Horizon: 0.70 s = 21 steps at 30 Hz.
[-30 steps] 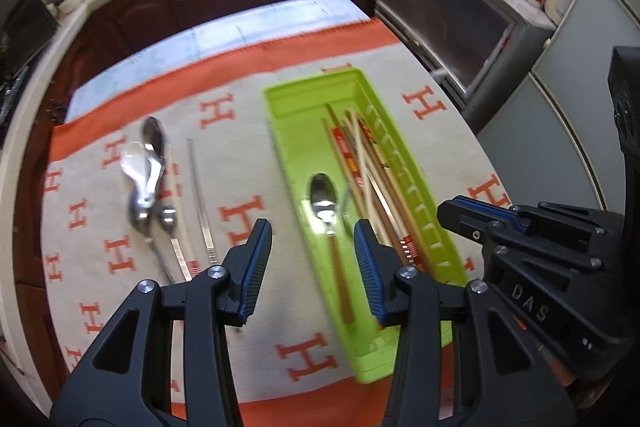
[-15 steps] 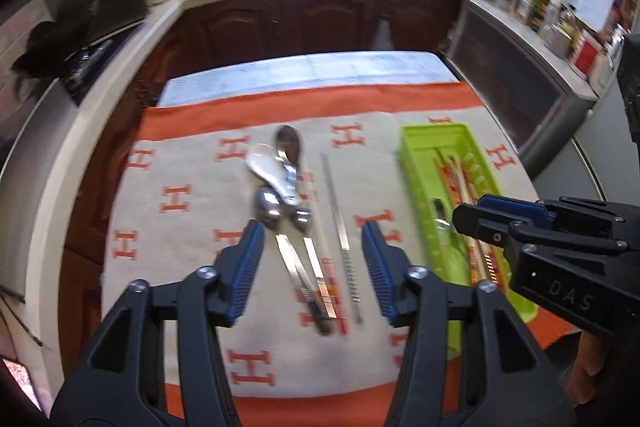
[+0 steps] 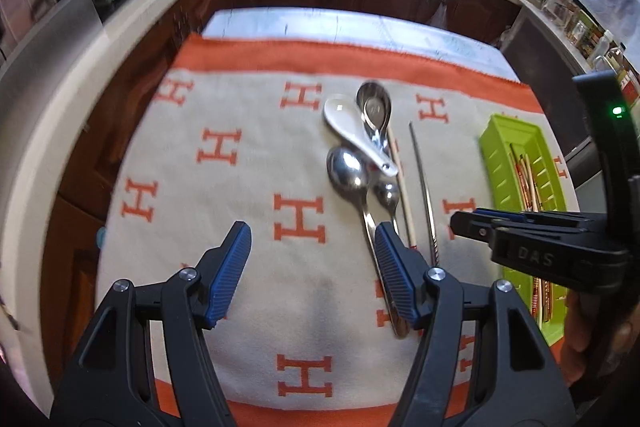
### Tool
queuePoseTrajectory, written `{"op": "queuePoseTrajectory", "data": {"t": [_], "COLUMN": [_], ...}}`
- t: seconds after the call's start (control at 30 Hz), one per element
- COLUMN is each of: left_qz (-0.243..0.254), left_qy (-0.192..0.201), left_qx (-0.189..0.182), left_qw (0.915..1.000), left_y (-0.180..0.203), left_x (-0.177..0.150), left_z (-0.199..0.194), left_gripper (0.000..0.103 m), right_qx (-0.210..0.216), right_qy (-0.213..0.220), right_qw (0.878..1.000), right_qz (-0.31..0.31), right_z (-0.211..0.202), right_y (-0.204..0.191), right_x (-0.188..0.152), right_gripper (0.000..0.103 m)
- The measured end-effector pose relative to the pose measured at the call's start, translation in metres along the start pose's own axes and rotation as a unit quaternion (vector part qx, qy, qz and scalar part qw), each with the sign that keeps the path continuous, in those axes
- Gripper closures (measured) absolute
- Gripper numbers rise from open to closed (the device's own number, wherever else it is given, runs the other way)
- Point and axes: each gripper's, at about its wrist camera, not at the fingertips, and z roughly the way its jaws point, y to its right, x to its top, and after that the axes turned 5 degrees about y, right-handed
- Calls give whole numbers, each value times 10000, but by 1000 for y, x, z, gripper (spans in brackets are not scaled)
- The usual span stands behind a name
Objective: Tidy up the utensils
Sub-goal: 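Move both grippers back over the remaining spoons and steel chopstick, then grasp the steel chopstick with the right gripper while the left gripper grasps a cream chopstick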
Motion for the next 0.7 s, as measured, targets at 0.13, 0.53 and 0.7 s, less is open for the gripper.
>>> {"op": "queuePoseTrajectory", "data": {"t": [0.13,0.53,0.7], "left_qz": [-68,-92,11], "left_qy": [-188,-439,-454], "left_qx": [-49,-116,-140], "left_qw": [9998,9989,9989], "left_y": [-1,8,19], "left_x": [-5,-9,-8], "left_z": [21,43,44], "left_gripper": [41,41,41], "right_qx": [-113,-848,-1017], "right_qy": [-413,-550,-333], "right_qw": [9990,9934,9903], "right_qz": [125,-542,-885], "right_z": [35,72,70], "right_y": [6,-13,-20], "right_x": [2,-2,-12], "right_gripper": [78,78,80]}}
